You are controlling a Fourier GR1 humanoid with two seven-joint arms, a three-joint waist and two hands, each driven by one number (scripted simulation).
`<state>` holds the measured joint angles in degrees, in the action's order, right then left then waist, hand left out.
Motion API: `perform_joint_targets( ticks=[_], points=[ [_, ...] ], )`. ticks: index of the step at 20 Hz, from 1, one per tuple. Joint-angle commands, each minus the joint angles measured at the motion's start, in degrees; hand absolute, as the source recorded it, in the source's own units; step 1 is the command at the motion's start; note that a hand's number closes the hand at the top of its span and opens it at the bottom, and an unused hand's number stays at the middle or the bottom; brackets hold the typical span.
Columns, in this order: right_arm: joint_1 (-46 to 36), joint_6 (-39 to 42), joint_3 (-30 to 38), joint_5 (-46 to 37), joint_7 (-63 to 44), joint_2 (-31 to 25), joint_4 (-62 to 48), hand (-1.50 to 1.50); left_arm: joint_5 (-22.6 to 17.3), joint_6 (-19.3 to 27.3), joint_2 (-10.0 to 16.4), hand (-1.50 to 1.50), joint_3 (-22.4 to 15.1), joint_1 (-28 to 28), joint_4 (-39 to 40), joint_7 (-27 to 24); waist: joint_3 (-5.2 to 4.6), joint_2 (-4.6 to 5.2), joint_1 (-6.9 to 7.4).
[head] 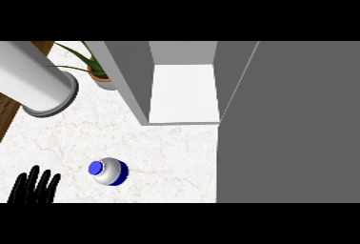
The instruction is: Pick up the bottled water, place it into the cabinet and close the cabinet
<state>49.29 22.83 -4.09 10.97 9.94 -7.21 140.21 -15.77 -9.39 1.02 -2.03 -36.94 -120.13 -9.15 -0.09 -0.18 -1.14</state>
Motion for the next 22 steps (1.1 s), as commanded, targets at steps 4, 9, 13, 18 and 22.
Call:
perform_joint_targets(
  ticks=[4, 9, 13, 18, 22],
  points=[
    [7.5, 2.3, 0.1, 3.1, 0.6, -0.2, 9.6, -1.50, 4.1, 2.2, -0.9, -1.50, 1.0, 10.1, 14.2, -2.2, 0.03, 0.06, -0.27],
    [7.2, 3.8, 5.2, 7.8, 1.9, -2.5, 8.2, -1.50, 4.8, -0.1, -0.1, -1.50, 3.2, 16.0, 25.6, -7.2, 0.04, 0.15, 0.17],
    [12.4, 5.6, 3.4, 4.2, 5.9, -1.2, 9.7, -1.50, 5.2, 0.8, -1.0, -1.50, 4.4, 20.7, 34.6, -10.3, 0.00, 0.08, -0.39],
    [12.9, 6.7, 6.9, 6.6, 7.9, -1.7, 7.3, -1.50, 6.1, 0.4, -0.9, -1.50, 6.1, 23.7, 43.3, -16.5, 0.03, 0.10, 0.03],
    [13.7, 6.0, 6.5, 6.6, 6.5, -1.4, 10.1, -1.50, 6.2, 1.4, -1.0, -1.50, 7.1, 27.5, 51.3, -21.0, -0.02, 0.22, 0.12]
  ],
)
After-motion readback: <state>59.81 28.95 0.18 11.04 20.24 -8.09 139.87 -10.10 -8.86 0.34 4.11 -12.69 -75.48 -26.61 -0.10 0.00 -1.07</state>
